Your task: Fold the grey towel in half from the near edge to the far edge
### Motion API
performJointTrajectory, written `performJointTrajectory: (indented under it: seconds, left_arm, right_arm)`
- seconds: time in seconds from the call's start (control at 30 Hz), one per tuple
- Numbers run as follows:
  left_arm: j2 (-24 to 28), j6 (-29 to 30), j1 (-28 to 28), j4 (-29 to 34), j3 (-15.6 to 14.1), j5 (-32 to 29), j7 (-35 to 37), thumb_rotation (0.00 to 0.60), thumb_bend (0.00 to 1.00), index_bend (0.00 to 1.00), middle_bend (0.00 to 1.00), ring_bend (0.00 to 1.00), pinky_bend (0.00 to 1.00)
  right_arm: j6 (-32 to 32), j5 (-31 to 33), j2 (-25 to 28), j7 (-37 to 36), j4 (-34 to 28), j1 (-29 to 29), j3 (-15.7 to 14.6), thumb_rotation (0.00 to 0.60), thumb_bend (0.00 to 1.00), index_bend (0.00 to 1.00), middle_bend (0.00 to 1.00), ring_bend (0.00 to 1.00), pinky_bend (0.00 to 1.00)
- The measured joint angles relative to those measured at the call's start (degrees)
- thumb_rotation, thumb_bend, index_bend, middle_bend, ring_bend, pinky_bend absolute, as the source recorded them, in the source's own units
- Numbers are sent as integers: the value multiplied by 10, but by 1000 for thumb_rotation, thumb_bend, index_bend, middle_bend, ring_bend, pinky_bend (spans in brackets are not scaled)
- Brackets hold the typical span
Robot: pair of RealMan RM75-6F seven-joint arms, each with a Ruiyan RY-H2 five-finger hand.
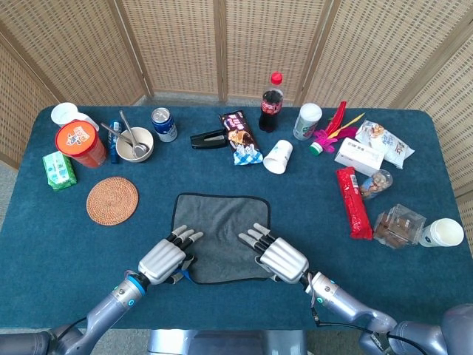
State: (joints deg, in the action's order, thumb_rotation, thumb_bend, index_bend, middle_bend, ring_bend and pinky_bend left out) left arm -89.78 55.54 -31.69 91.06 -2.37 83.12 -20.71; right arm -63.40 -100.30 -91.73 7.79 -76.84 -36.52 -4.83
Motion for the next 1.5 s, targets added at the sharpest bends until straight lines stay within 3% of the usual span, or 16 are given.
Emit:
performJointTrajectory:
  seconds: [0.27, 0.8, 1.5]
  left_arm:
    - [-1, 5, 1, 1, -2, -1, 1, 600, 456, 718, 0, 0, 0]
    - [12, 27, 9, 10, 0, 1, 18, 600, 474, 730, 0, 0, 0]
    - [28, 67, 29, 32, 16, -6, 54, 600, 483, 735, 0, 0, 0]
  right_arm:
    - [0, 0, -1, -2, 1, 1, 0, 600, 364, 742, 0, 0, 0]
    - [1, 10, -5, -18, -4, 5, 2, 600, 367, 748, 0, 0, 0]
    - [7, 52, -13, -48, -22, 11, 27, 600, 374, 753, 0, 0, 0]
